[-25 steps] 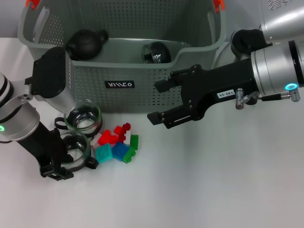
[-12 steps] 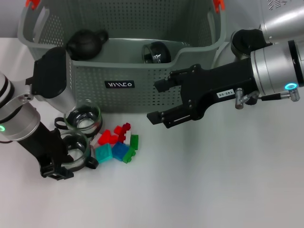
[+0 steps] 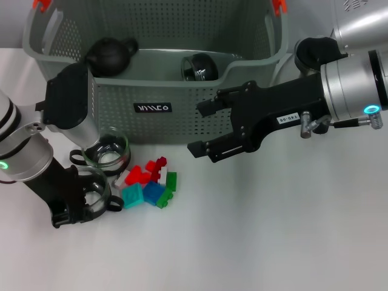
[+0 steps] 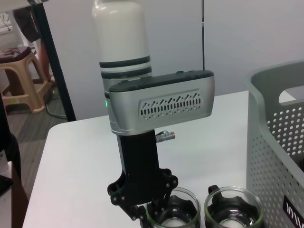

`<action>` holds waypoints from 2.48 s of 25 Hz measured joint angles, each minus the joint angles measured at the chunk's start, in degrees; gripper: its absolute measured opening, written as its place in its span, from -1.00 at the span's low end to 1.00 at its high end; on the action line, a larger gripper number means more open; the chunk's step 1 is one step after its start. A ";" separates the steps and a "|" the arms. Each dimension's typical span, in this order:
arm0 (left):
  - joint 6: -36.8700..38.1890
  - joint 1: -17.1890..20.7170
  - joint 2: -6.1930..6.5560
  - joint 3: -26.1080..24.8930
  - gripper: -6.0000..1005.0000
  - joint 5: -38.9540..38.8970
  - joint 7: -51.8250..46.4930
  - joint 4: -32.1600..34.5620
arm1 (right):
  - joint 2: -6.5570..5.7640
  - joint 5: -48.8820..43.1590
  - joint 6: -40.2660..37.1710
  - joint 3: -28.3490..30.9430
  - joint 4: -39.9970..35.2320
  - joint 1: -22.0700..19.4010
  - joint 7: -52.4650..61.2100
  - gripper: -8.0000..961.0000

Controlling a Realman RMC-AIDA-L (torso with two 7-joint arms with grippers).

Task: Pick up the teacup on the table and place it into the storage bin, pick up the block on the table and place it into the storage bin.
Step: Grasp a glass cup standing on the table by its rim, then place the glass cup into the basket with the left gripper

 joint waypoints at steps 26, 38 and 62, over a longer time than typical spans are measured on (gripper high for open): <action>20.27 0.50 2.95 -13.07 -0.90 -20.90 -4.14 15.95 | -1.01 0.14 -4.25 3.99 0.09 -0.88 -0.86 0.84; 8.56 -7.98 5.74 -21.07 -0.90 -26.89 -10.00 11.80 | -4.23 -0.07 -7.88 4.74 4.44 -1.37 -1.45 0.84; -37.83 -19.58 7.83 -7.37 -0.90 -19.55 -28.50 -18.55 | -6.33 -3.93 -11.98 6.46 6.76 -0.74 -1.97 0.84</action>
